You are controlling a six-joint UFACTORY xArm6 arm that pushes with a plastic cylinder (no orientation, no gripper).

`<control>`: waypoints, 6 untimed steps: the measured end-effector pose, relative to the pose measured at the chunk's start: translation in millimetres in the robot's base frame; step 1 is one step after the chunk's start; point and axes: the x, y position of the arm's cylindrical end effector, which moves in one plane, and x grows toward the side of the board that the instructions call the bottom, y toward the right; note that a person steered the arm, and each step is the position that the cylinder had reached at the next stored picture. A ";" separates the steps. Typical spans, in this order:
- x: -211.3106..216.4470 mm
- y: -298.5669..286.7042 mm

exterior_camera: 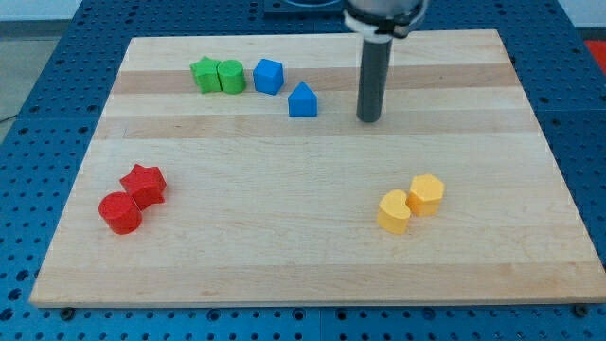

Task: Move the blue triangle diagonally to the red star

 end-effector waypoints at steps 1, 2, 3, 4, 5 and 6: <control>-12.1 -25.0; -12.1 -80.9; -12.1 -129.3; -12.1 -147.2; -8.7 -109.1; 31.1 -97.4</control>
